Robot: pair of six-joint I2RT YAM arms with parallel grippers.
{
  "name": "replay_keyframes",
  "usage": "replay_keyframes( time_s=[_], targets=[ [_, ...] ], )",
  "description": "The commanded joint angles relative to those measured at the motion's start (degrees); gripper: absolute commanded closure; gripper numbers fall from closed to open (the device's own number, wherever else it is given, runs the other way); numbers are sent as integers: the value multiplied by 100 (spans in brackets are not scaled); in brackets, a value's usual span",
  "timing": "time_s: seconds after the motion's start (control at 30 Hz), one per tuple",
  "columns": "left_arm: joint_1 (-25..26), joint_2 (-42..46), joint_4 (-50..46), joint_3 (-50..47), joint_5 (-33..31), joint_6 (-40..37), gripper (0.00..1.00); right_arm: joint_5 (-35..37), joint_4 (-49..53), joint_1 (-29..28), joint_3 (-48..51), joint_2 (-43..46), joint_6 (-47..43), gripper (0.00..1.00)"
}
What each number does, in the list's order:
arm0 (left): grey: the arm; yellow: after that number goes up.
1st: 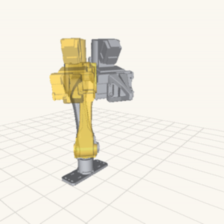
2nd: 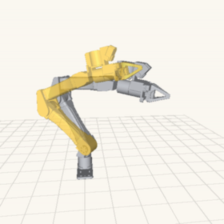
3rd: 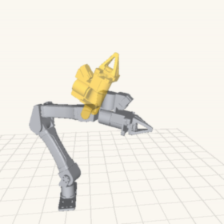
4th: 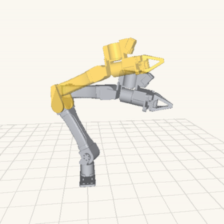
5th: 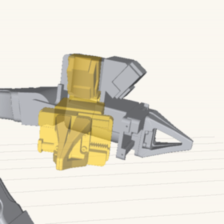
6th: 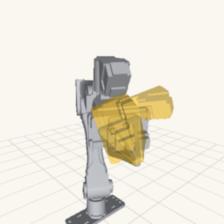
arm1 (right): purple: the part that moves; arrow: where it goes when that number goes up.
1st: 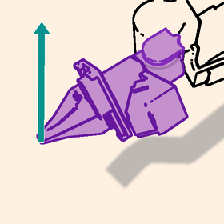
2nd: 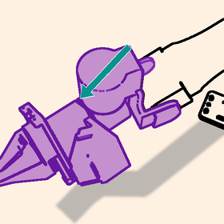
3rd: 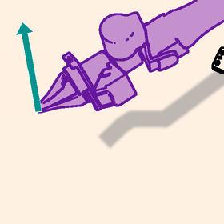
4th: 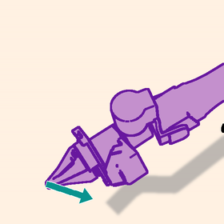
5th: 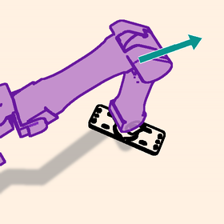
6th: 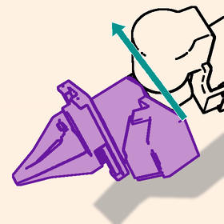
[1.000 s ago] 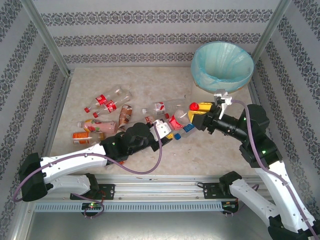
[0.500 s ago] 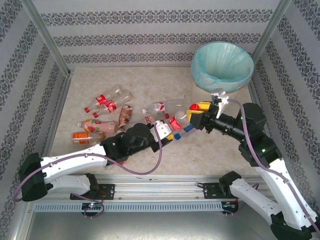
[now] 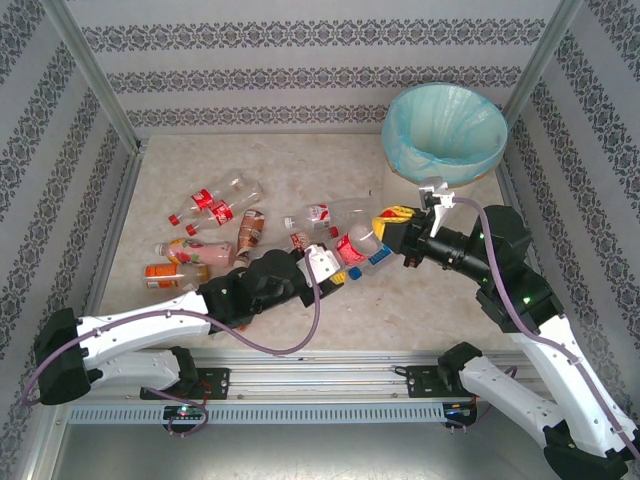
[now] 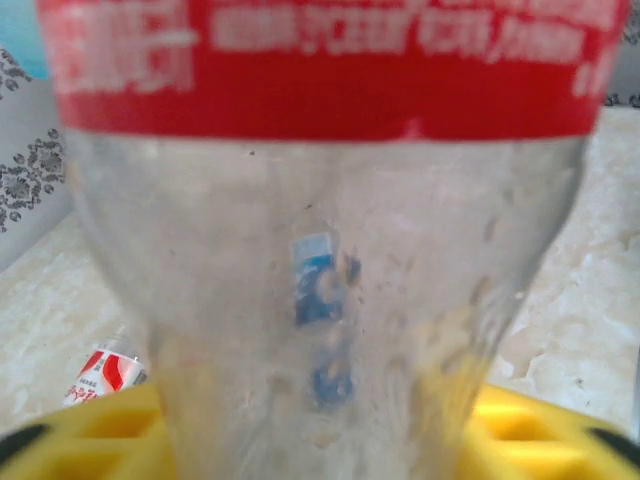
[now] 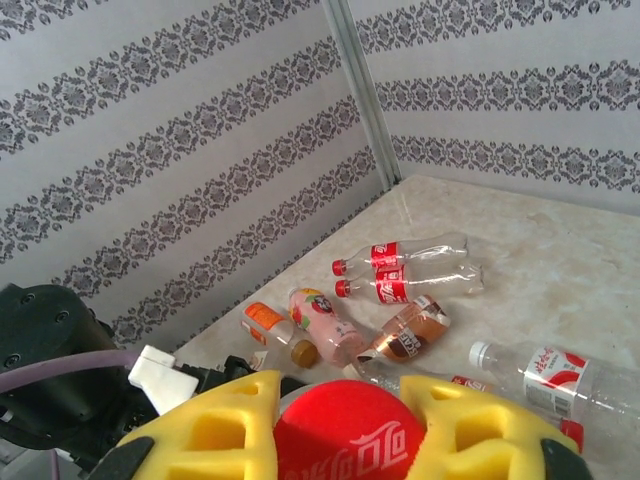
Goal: Put the plastic bottles in the bin
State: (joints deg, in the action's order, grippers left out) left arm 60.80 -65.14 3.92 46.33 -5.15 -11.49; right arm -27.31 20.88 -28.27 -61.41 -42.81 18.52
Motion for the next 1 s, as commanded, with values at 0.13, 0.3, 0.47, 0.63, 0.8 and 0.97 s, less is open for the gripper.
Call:
replay_keyframes(
  time_s=[0.13,0.3,0.47,0.63,0.8,0.97],
  targets=[
    [62,654,1009,-441,-554,-387,0,1140,31,6,-746,-35,-192,100],
    [64,1005,1866,-911,-937,-846,0,2244,86,6,-1794,-437,-779,100],
    [62,1119,1889,-935,-1050,-1027,0,2907,-301,6,-2662,-857,-1414,100],
    [64,1234,1852,-968,-979,-1170,0,3991,-314,12,-3532,-1483,-2466,100],
    [51,1088,2017,-1008,-877,-1116,0,5020,-161,56,-4151,-1912,-3417,100],
    [55,1020,1960,-1003,-711,-1169,0,5416,-29,416,-4251,-2095,-3749,100]
  ],
)
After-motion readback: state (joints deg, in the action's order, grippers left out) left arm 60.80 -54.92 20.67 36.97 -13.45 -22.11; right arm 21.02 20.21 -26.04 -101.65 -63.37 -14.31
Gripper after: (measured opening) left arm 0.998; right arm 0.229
